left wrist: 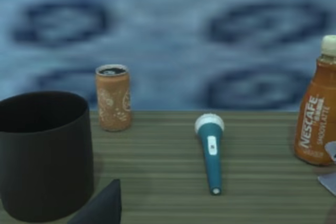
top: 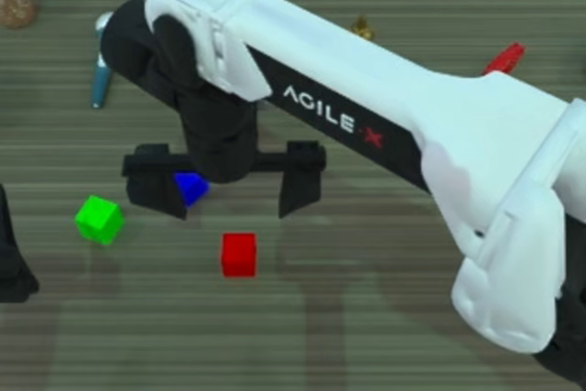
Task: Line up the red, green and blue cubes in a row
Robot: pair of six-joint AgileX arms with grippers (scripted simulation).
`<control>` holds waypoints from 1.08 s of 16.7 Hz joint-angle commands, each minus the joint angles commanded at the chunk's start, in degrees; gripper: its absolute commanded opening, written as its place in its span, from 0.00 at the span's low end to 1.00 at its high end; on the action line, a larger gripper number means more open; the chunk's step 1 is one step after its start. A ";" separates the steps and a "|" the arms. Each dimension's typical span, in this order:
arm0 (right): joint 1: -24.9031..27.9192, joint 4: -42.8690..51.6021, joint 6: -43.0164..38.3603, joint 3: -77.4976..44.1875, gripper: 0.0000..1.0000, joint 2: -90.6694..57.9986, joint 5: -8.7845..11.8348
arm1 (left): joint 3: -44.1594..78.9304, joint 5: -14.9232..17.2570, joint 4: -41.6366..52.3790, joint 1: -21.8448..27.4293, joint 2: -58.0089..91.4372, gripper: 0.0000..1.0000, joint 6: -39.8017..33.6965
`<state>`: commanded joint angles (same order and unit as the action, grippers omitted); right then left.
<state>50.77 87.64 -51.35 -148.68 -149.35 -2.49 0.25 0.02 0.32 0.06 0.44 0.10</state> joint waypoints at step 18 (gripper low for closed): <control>-31.46 -46.76 33.99 88.06 1.00 90.58 -7.08 | 46.69 0.23 34.48 5.30 64.13 1.00 8.22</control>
<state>19.31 40.89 -17.36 -60.63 -58.78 -9.57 46.94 0.25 34.80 5.36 64.57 8.32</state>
